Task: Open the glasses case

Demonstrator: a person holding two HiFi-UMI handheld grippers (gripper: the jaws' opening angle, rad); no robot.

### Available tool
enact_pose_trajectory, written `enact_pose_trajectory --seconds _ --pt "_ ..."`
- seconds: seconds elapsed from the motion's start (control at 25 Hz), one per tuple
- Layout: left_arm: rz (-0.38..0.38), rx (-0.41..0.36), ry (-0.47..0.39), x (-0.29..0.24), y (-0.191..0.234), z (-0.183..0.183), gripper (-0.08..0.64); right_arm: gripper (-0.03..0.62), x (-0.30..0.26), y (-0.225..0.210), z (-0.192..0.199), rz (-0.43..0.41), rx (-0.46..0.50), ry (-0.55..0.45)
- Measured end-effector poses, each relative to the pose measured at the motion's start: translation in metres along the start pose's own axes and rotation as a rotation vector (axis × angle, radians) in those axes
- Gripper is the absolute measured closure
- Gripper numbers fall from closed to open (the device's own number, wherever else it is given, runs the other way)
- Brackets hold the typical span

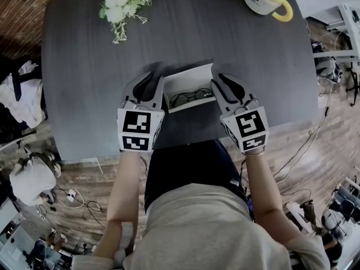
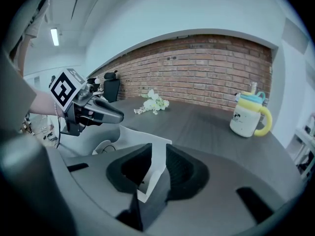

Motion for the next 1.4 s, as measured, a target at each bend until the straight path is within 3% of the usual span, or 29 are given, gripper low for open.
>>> enact_pose_trajectory --seconds 0.28,0.48,0.72,0.92,1.12,1.4 --pt "-0.034 -0.023 -0.070 0.022 -0.007 -0.024 0.495 0.519 0.019 0.004 -0.023 -0.005 0.016 -0.078" --pt "-0.069 0.013 -0.149 0.047 -0.017 -0.042 0.497 0.586 0.035 0.009 -0.031 -0.040 0.012 -0.137" --pt "0.065 0.115 -0.234 0.066 -0.041 -0.055 0.506 0.588 0.052 0.031 -0.047 -0.127 -0.005 -0.192" --pt "0.133 0.099 -0.205 0.075 -0.075 -0.054 0.515 0.588 0.068 0.051 -0.058 -0.187 -0.080 -0.222" --pt "0.057 0.145 -0.119 0.084 -0.088 -0.050 0.520 0.588 0.081 0.056 -0.059 -0.195 -0.121 -0.229" --pt "0.059 0.202 -0.100 0.094 -0.095 -0.041 0.522 0.588 0.091 0.058 -0.050 -0.208 -0.144 -0.205"
Point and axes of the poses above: the fingertips, and each gripper's own axes: x backward along the fingers, y to its left, z out of its underside, the point moved 7 cm from there along x, backward along the fingers, and after that the axes turned 7 degrees about -y, right-handed, at the moved point
